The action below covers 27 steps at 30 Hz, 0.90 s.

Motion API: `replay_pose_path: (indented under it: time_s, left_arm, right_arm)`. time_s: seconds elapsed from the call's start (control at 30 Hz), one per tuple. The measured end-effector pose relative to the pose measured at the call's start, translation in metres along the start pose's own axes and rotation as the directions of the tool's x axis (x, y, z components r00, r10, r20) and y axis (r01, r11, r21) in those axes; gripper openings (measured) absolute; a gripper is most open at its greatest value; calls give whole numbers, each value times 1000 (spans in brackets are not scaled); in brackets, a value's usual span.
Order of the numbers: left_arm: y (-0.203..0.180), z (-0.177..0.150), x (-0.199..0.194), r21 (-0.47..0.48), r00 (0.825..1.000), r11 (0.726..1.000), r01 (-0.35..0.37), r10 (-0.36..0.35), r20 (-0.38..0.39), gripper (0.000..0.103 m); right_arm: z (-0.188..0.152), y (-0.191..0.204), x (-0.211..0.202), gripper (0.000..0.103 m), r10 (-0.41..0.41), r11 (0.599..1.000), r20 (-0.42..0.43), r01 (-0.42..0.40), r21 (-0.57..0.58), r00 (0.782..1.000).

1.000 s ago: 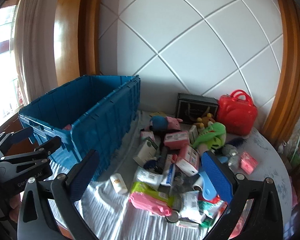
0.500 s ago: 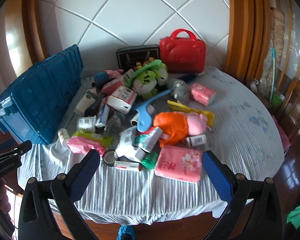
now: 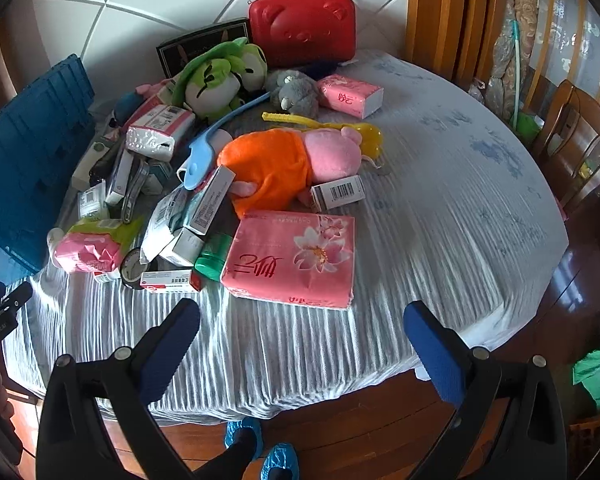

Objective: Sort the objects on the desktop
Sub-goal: 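Withdraw both open tools from the crate back over the table pile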

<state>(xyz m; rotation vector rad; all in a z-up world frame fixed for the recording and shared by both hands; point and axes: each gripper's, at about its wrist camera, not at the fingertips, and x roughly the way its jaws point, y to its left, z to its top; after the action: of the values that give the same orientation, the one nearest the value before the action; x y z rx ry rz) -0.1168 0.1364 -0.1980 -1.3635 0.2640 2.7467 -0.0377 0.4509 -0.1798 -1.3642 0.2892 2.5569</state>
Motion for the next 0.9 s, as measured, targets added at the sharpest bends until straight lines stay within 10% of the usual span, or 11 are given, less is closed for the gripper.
replay_pose_path:
  time_s: [0.9]
  left_arm:
    - [-15,56,83,54,984,985,162,-158,-81,81]
  right_arm:
    - [55,81,93,103,46,998,-100,-50,-39,994]
